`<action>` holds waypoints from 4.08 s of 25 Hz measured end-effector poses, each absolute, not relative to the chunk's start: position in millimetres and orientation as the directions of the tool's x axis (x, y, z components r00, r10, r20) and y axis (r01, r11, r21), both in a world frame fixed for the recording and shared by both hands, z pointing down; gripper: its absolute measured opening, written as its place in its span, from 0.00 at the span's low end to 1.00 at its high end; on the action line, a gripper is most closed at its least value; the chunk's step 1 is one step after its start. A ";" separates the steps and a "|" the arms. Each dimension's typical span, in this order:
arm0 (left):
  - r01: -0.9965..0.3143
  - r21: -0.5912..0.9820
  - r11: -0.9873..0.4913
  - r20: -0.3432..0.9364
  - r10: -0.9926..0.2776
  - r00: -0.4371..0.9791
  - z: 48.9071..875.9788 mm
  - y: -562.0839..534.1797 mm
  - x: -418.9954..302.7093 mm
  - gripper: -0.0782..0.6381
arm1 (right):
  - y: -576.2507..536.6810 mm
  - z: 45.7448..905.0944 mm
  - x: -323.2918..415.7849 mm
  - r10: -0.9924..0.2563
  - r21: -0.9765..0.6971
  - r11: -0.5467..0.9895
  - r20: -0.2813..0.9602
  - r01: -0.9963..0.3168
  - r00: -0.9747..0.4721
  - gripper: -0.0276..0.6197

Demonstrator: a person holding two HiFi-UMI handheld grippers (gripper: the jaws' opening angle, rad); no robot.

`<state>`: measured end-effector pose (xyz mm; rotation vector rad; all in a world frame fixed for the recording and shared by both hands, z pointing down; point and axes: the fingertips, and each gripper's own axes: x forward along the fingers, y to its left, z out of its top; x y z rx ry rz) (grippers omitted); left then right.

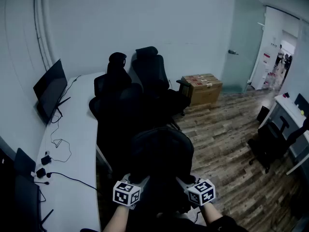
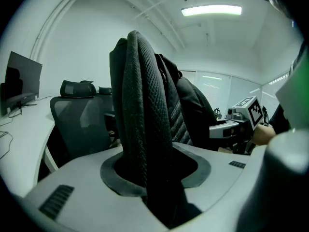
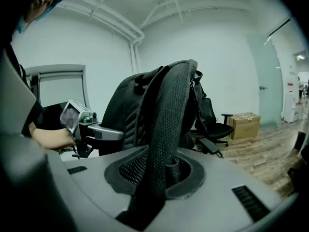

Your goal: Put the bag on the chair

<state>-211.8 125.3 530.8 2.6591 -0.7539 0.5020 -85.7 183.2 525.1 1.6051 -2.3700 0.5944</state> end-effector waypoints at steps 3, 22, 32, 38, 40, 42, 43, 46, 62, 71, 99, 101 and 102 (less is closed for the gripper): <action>-0.552 0.212 -0.806 0.419 -0.435 0.797 530.2 126.9 -212.3 0.35 | 185.2 525.5 -85.5 -0.837 -0.207 0.319 0.396 -0.925 -0.378 0.22; -0.563 0.233 -0.793 0.448 -0.426 0.786 548.2 48.0 -157.7 0.36 | 102.6 542.5 -28.8 -0.822 -0.244 0.312 0.414 -0.918 -0.390 0.22; -0.587 0.251 -0.770 0.440 -0.450 0.777 551.1 -25.0 -58.4 0.36 | 23.4 541.0 73.7 -0.803 -0.227 0.358 0.419 -0.906 -0.423 0.22; -0.621 0.261 -0.739 0.439 -0.482 0.758 552.6 -55.3 -14.2 0.36 | -12.7 541.7 119.4 -0.774 -0.213 0.408 0.434 -0.888 -0.460 0.22; -0.633 0.263 -0.728 0.438 -0.494 0.751 554.5 -60.4 -6.8 0.36 | -20.5 543.7 127.9 -0.765 -0.219 0.424 0.433 -0.879 -0.477 0.22; -0.644 0.264 -0.718 0.437 -0.507 0.743 556.8 -66.6 -2.0 0.36 | -29.2 546.5 133.7 -0.757 -0.218 0.439 0.433 -0.871 -0.490 0.22; -0.650 0.263 -0.713 0.437 -0.512 0.739 557.5 -70.0 -0.6 0.36 | -33.6 547.2 135.3 -0.753 -0.216 0.447 0.433 -0.868 -0.496 0.22; -0.665 0.265 -0.698 0.440 -0.526 0.728 559.9 -76.7 0.7 0.36 | -43.7 550.4 137.7 -0.743 -0.222 0.461 0.432 -0.859 -0.511 0.22; -0.746 0.280 -0.605 0.471 -0.591 0.655 577.6 -189.0 -50.3 0.36 | -172.6 567.4 89.8 -0.668 -0.243 0.539 0.461 -0.807 -0.585 0.22; -0.785 0.300 -0.542 0.492 -0.618 0.614 600.3 -273.0 -91.1 0.36 | -268.2 590.5 50.1 -0.610 -0.261 0.583 0.484 -0.769 -0.627 0.22; -0.822 0.334 -0.461 0.541 -0.621 0.567 744.8 -445.5 -159.6 0.37 | -451.1 738.0 -15.7 -0.533 -0.289 0.612 0.536 -0.736 -0.654 0.22; -0.822 0.342 -0.456 0.549 -0.613 0.569 757.4 -449.7 -161.6 0.37 | -455.4 751.9 -16.4 -0.527 -0.288 0.608 0.550 -0.740 -0.648 0.22; -0.822 0.347 -0.451 0.554 -0.609 0.568 763.2 -451.0 -162.6 0.38 | -457.1 758.3 -17.0 -0.524 -0.288 0.606 0.557 -0.741 -0.645 0.22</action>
